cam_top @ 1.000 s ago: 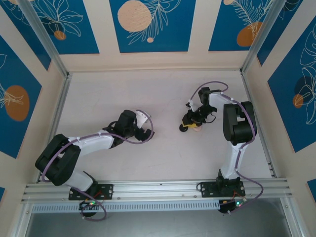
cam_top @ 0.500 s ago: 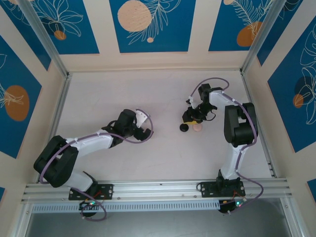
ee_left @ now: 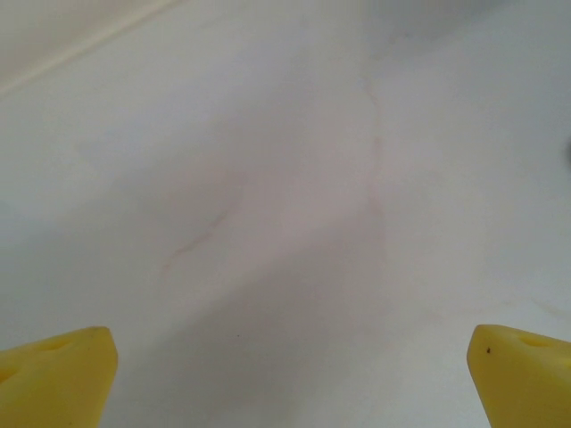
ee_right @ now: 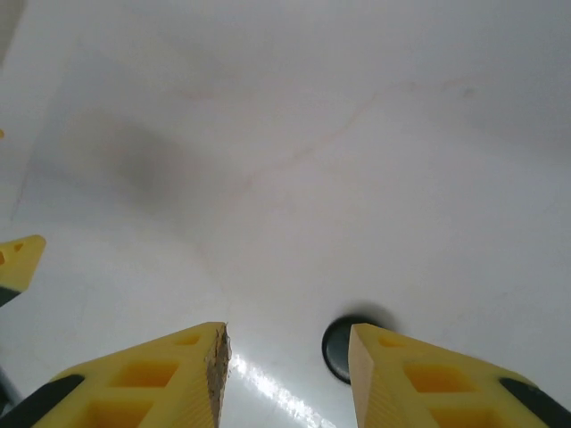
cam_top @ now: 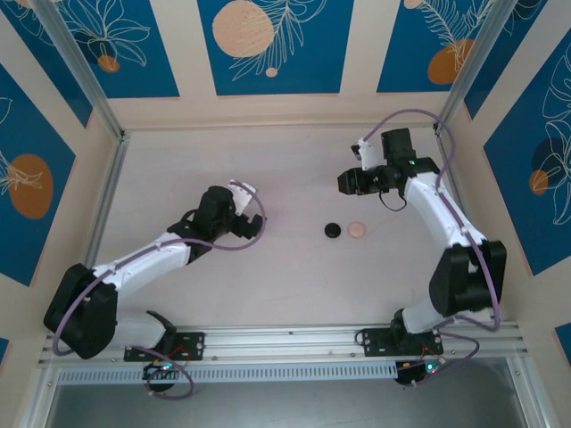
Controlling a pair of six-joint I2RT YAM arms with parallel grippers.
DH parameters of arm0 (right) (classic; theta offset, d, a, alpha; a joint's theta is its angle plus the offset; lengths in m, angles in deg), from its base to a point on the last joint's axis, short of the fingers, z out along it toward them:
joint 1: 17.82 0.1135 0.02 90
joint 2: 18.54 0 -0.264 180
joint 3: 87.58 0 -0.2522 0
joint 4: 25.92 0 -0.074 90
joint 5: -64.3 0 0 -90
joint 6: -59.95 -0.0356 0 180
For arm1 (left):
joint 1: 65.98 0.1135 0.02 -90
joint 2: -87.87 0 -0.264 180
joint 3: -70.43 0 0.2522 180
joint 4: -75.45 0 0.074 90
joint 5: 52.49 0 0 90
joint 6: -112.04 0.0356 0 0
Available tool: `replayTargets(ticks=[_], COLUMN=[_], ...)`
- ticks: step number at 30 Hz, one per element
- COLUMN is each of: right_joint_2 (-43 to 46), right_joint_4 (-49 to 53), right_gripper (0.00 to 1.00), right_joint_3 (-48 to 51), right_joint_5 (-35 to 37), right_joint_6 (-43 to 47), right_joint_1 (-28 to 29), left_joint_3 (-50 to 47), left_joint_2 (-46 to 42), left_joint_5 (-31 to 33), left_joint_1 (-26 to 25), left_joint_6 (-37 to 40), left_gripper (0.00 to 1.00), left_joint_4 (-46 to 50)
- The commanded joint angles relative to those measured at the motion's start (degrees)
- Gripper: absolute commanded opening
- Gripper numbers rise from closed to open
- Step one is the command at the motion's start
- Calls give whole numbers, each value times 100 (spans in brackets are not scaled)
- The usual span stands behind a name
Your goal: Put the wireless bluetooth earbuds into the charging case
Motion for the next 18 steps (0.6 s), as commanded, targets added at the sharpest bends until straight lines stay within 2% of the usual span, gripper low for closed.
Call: replayTargets(ticks=[1,4,5,6,11,18], right_joint_2=[458,913,1050,1156,1323,1332], right_joint_4=[-1251,-2267,-2601,-2911,-4118,-5611], right_gripper=[42,48,92,99,99,99], right_joint_3=[725,1505,1775,2047,3075,4166], right_joint_5=[66,142,228,319,819,1323], right_joint_6=[-217,-329,-362,-366,-496,-641], right_joint_1=[-171,-337,-383,-424,-646,-749], left_joint_3=[94,-75,-188,-335,-1100,-2158], left_joint_2=[-262,-407,-454,-497,-722,-683], left_joint_5=[527,844,1020,1222,1604,1945], left_joint_1=[337,675,789,905,1369,1679], left_joint_6=[45,-125,-211,-283,-447,-318], left_gripper=[100,100,100,100,100,100], left_joint_4=[146,30,-104,-327,-1465,-3176])
